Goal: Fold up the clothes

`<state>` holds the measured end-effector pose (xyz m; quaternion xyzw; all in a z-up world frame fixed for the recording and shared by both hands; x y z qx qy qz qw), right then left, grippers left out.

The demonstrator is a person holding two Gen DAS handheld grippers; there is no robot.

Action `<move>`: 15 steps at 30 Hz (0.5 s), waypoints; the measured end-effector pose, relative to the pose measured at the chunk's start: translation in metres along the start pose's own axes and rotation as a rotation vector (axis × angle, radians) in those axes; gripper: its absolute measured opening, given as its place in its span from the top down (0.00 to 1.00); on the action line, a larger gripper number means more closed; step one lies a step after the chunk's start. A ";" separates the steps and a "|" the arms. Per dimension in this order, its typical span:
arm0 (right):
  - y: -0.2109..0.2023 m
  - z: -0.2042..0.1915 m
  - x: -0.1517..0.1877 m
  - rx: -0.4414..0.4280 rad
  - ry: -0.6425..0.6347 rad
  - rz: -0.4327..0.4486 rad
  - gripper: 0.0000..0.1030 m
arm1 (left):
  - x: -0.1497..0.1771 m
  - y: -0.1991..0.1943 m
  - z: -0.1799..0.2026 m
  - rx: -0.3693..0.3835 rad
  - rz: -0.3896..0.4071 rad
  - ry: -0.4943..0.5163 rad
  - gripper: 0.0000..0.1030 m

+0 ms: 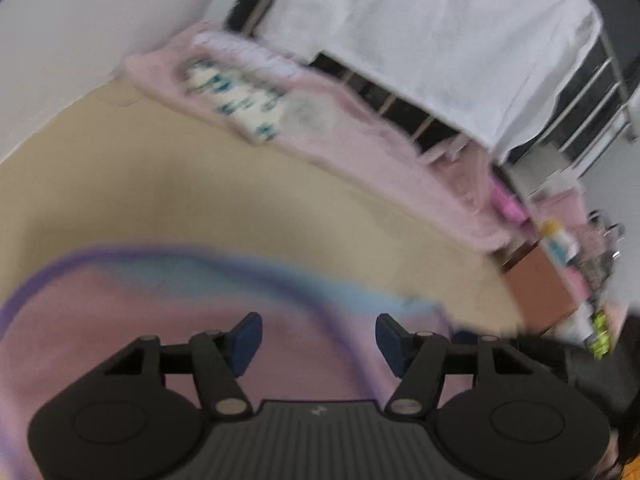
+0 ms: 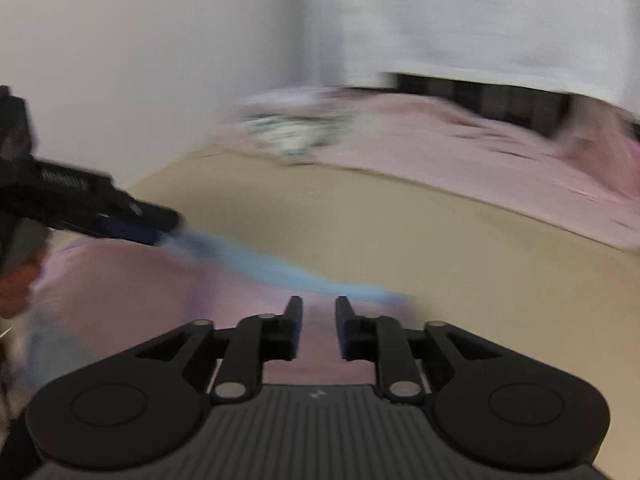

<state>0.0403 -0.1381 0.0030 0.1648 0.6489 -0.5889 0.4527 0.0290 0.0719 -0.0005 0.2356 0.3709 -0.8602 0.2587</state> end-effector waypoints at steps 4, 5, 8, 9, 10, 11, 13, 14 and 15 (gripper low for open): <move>0.035 -0.060 -0.021 -0.127 -0.141 -0.038 0.72 | 0.030 -0.011 -0.003 -0.102 -0.015 0.077 0.44; 0.050 -0.067 -0.025 -0.106 -0.158 -0.057 0.72 | 0.034 -0.014 -0.003 -0.112 -0.008 0.099 0.45; 0.078 -0.071 -0.027 -0.059 -0.170 -0.107 0.96 | 0.050 -0.024 0.005 -0.140 -0.002 0.157 0.45; 0.080 -0.068 -0.031 -0.057 -0.149 -0.108 0.97 | 0.053 -0.026 0.006 -0.146 -0.006 0.180 0.45; 0.080 -0.062 -0.035 -0.051 -0.111 -0.114 0.97 | 0.057 -0.029 0.009 -0.157 -0.008 0.200 0.45; 0.080 -0.059 -0.038 -0.048 -0.089 -0.117 0.97 | 0.059 -0.029 0.011 -0.170 -0.016 0.228 0.45; 0.079 -0.056 -0.039 -0.052 -0.073 -0.119 0.97 | 0.064 -0.031 0.013 -0.197 -0.031 0.279 0.45; 0.079 -0.055 -0.039 -0.054 -0.065 -0.120 0.96 | 0.066 -0.032 0.014 -0.210 -0.036 0.300 0.45; 0.078 -0.053 -0.040 -0.056 -0.057 -0.121 0.92 | 0.067 -0.033 0.014 -0.222 -0.034 0.306 0.45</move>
Point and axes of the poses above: each gripper's, at about its wrist camera, not at the fingertips, and y roughly the way its jaws point, z to its right, x to its underside, the point moved 7 cm from there along y, roughly the way its jaws point, and after that the axes turned 12 degrees about x, right-handed, at the moved point
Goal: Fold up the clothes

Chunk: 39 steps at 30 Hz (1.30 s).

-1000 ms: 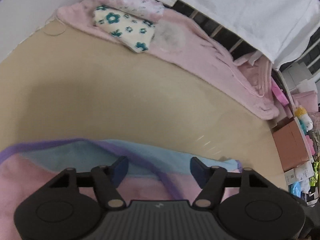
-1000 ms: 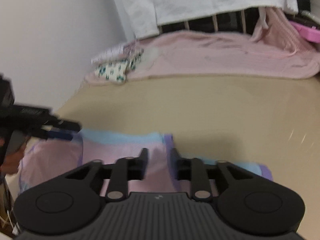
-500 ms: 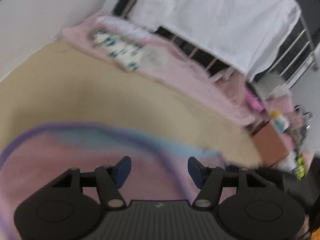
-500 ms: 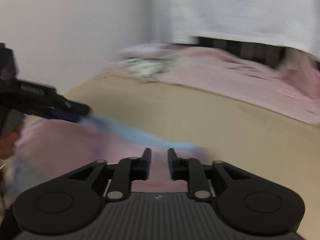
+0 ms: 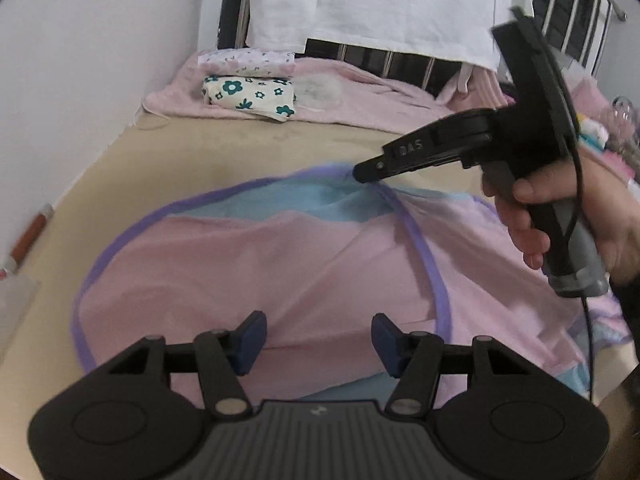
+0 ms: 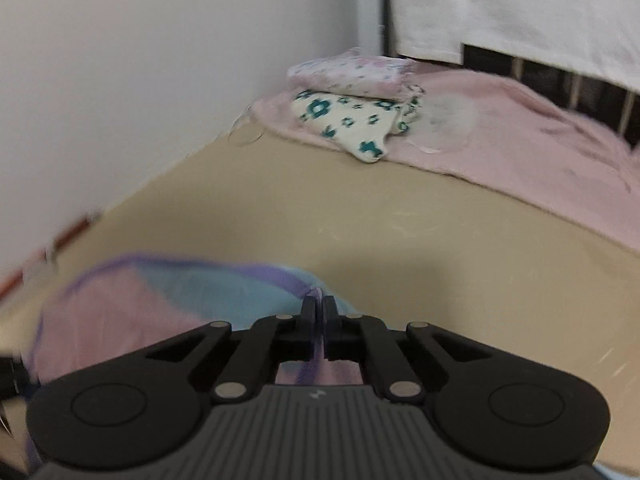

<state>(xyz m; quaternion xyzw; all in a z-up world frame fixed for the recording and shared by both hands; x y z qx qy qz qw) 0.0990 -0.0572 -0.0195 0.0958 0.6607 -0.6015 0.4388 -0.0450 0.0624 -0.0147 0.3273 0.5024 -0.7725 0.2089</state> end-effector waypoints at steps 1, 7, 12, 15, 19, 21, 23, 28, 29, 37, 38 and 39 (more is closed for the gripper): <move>-0.001 0.001 0.000 -0.002 0.008 -0.001 0.86 | 0.001 -0.002 -0.002 -0.008 0.005 -0.018 0.44; -0.053 0.032 0.016 0.051 0.074 0.096 0.54 | 0.006 -0.030 0.002 0.212 0.036 -0.165 0.40; -0.138 0.076 0.099 0.095 0.158 0.105 0.51 | 0.024 -0.039 0.029 0.343 0.003 -0.129 0.39; -0.170 0.059 0.147 0.019 0.094 0.117 0.52 | 0.029 -0.043 0.052 0.313 0.056 -0.019 0.41; -0.190 0.025 0.189 -0.022 -0.057 0.180 0.54 | 0.037 -0.032 0.064 0.247 0.012 0.053 0.58; -0.187 0.026 0.193 0.002 -0.055 0.184 0.72 | 0.045 -0.028 0.062 0.218 -0.009 0.066 0.84; -0.183 0.026 0.196 0.026 -0.053 0.187 0.96 | 0.048 -0.031 0.057 0.167 -0.002 0.095 0.98; -0.190 0.033 0.205 0.030 -0.031 0.175 0.94 | 0.051 -0.041 0.033 0.051 0.014 0.048 0.97; -0.192 0.040 0.205 0.045 -0.015 0.178 0.91 | 0.049 -0.045 0.030 0.038 0.020 0.024 0.96; -0.194 0.135 0.185 0.305 0.181 0.190 0.76 | 0.011 -0.021 0.119 0.283 0.057 0.099 0.64; -0.182 0.145 0.179 0.325 0.209 0.160 0.76 | 0.010 -0.011 0.135 0.311 0.039 0.134 0.62; -0.171 0.150 0.174 0.321 0.230 0.137 0.74 | 0.010 0.000 0.151 0.339 0.021 0.169 0.62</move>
Point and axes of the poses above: each gripper's, at about its wrist camera, not at the fingertips, and y roughly the way its jaws point, z to its right, x to its underside, the point moved 7 cm from there along y, roughly the way its jaws point, and after that the axes turned 12 degrees about x, right-handed, at the moved point
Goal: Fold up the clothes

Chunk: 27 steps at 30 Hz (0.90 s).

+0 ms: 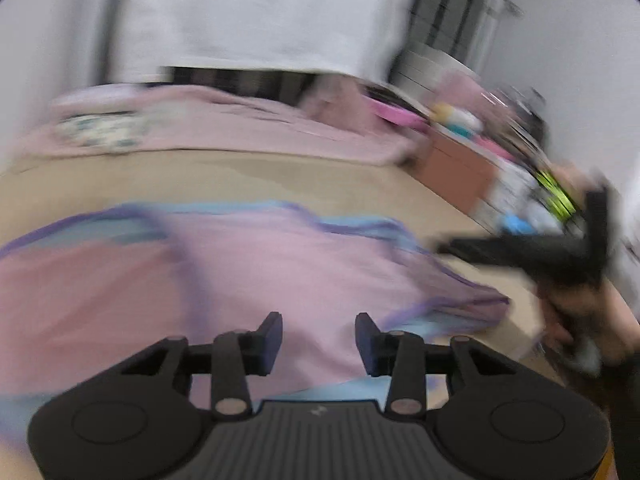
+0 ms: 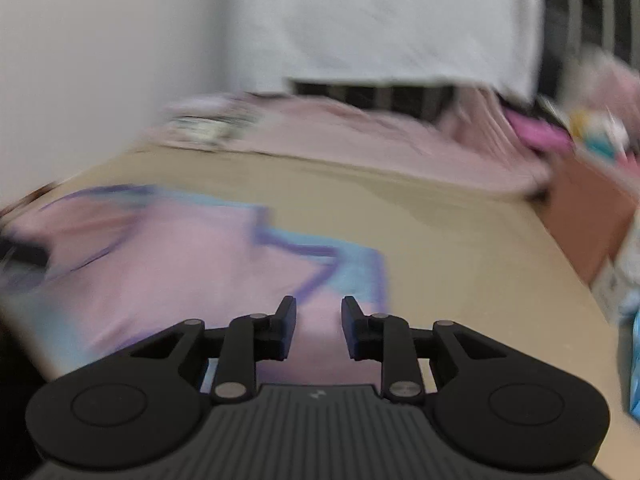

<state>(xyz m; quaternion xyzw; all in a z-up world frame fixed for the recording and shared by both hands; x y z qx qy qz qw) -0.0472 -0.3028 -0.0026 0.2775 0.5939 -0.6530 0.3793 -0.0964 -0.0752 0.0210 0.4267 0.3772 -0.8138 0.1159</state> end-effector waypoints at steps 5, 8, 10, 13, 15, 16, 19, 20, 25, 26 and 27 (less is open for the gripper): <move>0.062 -0.003 -0.021 0.005 0.085 -0.132 0.95 | 0.018 0.050 0.013 -0.046 -0.099 0.053 0.63; 0.070 0.009 -0.033 0.139 0.117 -0.092 0.98 | 0.022 0.044 0.008 -0.040 -0.072 0.034 0.64; 0.078 0.020 -0.037 0.176 0.166 -0.078 0.98 | 0.023 0.040 0.004 -0.029 -0.076 0.022 0.64; 0.094 0.027 -0.036 0.184 0.182 -0.091 0.95 | 0.020 0.033 -0.002 -0.003 -0.103 -0.020 0.63; 0.091 0.024 -0.038 0.153 0.157 -0.077 0.86 | 0.014 0.017 -0.013 -0.016 -0.069 -0.037 0.61; 0.090 0.021 -0.039 0.139 0.122 -0.072 0.80 | 0.011 0.008 -0.018 -0.024 -0.050 -0.046 0.55; 0.097 0.008 -0.041 0.122 -0.015 -0.097 0.43 | 0.005 -0.013 -0.055 -0.125 0.046 -0.092 0.42; 0.100 0.004 -0.042 0.116 -0.061 -0.105 0.44 | 0.006 -0.015 -0.067 -0.143 0.049 -0.114 0.43; 0.114 0.011 -0.053 0.178 -0.047 -0.116 0.98 | 0.022 -0.020 -0.084 -0.156 0.076 -0.132 0.45; 0.116 0.018 -0.056 0.198 0.003 -0.113 0.98 | 0.025 -0.019 -0.082 -0.166 0.077 -0.099 0.45; 0.119 0.028 -0.057 0.221 0.064 -0.118 0.98 | 0.027 -0.018 -0.079 -0.180 0.074 -0.059 0.45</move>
Point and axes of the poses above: each gripper's, at about its wrist camera, not at the fingertips, and y roughly the way its jaws point, z to its right, x to its underside, the point moved 7 cm from there along y, roughly the way its jaws point, and after that the axes turned 12 degrees about x, right-handed, at the moved point
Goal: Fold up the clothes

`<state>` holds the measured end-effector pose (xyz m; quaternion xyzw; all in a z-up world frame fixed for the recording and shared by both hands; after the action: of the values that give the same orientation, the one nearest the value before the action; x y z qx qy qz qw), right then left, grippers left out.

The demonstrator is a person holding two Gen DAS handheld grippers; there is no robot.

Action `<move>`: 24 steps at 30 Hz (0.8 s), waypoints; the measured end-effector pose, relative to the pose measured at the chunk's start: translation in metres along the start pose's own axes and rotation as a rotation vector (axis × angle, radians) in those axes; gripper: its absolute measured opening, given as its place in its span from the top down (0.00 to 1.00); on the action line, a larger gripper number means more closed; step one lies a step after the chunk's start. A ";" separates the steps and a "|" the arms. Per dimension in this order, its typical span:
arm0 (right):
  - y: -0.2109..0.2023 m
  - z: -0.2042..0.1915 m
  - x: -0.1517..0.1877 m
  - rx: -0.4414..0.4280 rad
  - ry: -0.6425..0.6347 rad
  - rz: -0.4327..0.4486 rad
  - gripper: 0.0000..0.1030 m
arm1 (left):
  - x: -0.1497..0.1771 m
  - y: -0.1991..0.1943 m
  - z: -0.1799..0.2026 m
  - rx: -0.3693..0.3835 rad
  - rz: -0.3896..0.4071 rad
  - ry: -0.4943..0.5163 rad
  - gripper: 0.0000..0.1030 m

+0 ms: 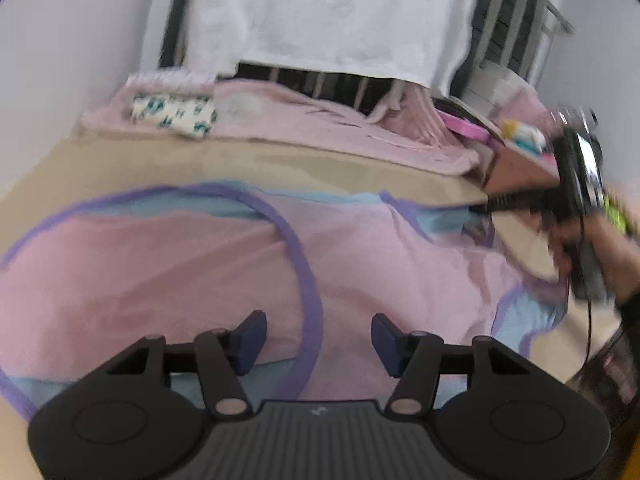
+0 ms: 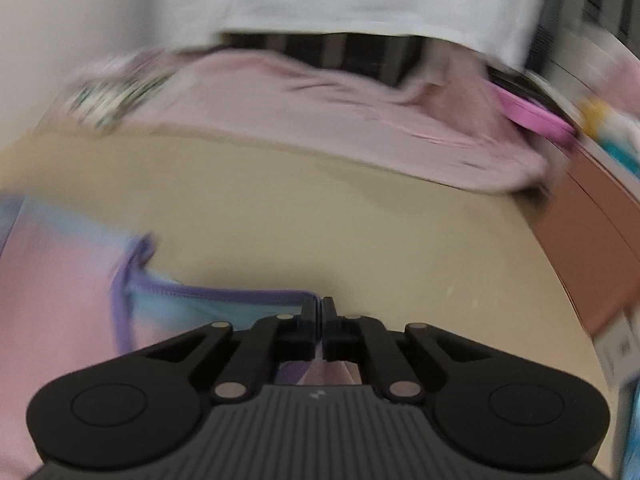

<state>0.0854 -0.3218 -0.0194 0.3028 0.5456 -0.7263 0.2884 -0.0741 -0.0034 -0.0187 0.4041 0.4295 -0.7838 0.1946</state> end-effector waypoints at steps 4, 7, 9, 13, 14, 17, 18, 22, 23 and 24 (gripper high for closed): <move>-0.009 0.016 -0.001 0.029 0.066 0.016 0.96 | 0.010 0.003 0.010 -0.041 -0.001 0.122 0.45; -0.028 0.020 0.002 0.030 0.038 0.053 0.80 | 0.008 0.005 0.009 -0.038 -0.007 0.099 0.45; -0.041 0.023 0.003 0.031 0.020 0.078 0.53 | 0.001 0.004 0.006 -0.028 -0.033 0.037 0.44; -0.067 0.026 0.023 0.003 -0.015 0.094 0.53 | -0.023 -0.005 -0.009 0.055 -0.015 -0.085 0.38; -0.074 0.026 0.035 -0.016 -0.023 0.085 0.53 | -0.029 -0.007 -0.013 0.067 0.000 -0.102 0.37; -0.096 0.027 0.070 -0.072 -0.047 0.056 0.61 | -0.038 0.005 -0.006 0.096 -0.035 -0.116 0.39; -0.103 0.028 0.082 -0.090 -0.055 0.046 0.61 | -0.040 0.009 0.002 0.125 -0.036 -0.121 0.39; -0.118 0.031 0.111 -0.090 -0.058 0.047 0.68 | -0.042 0.044 0.080 0.262 -0.093 0.034 0.37; -0.118 0.032 0.111 -0.082 -0.051 0.057 0.73 | -0.041 0.056 0.101 0.265 -0.111 0.106 0.37; -0.119 0.034 0.111 -0.074 -0.044 0.067 0.83 | -0.039 0.069 0.122 0.267 -0.129 0.178 0.37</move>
<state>-0.0799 -0.3360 -0.0224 0.2939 0.5554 -0.7019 0.3354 -0.0624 -0.1442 0.0144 0.4658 0.3621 -0.8059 0.0497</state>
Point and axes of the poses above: each gripper's, at about its wrist camera, not at the fingertips, and y roughly the way its jaws point, z to its right, x to its underside, the point moved 7 cm from there along y, roughly the way its jaws point, and after that the axes turned 12 degrees about x, right-handed, at the moved point
